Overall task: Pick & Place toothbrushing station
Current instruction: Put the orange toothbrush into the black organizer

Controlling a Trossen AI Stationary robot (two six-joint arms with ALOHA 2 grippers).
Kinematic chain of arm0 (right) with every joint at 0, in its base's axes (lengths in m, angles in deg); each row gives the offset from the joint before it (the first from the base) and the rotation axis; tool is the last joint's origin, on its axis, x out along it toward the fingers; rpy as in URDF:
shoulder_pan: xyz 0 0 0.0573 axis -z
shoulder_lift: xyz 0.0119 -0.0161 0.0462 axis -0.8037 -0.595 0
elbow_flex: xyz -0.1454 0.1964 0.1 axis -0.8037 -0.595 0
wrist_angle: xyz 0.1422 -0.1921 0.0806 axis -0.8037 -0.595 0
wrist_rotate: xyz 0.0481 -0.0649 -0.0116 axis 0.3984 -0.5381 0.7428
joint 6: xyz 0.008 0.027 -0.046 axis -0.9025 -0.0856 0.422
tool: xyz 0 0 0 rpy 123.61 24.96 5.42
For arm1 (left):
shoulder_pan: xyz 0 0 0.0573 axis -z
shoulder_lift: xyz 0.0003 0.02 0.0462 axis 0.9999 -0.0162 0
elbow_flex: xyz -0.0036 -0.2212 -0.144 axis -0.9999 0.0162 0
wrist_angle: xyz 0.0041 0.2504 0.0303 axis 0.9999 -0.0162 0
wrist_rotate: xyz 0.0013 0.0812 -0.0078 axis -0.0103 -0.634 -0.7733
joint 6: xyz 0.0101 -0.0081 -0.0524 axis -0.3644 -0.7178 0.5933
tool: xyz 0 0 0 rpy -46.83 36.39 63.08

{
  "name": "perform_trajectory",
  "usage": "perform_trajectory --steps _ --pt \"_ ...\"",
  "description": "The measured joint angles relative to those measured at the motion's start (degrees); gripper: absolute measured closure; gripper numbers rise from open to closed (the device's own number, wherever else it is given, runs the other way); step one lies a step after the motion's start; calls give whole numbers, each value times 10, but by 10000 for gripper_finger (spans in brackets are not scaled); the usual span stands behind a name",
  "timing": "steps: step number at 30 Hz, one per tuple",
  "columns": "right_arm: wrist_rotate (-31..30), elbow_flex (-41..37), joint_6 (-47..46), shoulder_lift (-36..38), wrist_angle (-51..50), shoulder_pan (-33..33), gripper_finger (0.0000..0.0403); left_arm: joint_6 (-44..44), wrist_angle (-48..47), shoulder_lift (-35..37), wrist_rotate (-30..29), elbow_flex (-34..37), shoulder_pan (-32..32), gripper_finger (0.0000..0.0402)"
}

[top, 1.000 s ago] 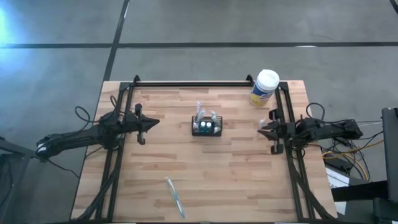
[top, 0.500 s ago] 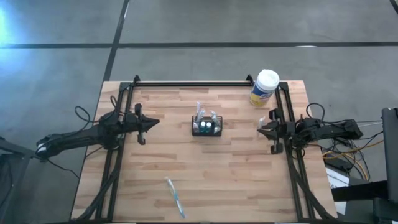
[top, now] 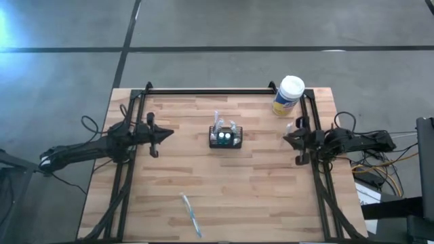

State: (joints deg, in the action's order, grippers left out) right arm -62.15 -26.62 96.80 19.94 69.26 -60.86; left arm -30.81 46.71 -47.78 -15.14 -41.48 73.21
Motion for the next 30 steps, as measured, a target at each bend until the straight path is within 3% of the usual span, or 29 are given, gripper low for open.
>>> perform_trajectory --steps 9,17,26,30 --pt "-5 22 12 -78 53 27 380 2 25 0 0 0 0 390" --pt "-1 132 38 -236 50 32 380 2 79 0 -6 0 0 390" --pt "109 241 95 -429 121 48 380 33 107 -37 -3 -67 0 390" --pt "119 275 97 -502 135 59 380 36 108 -90 -1 -108 0 390"
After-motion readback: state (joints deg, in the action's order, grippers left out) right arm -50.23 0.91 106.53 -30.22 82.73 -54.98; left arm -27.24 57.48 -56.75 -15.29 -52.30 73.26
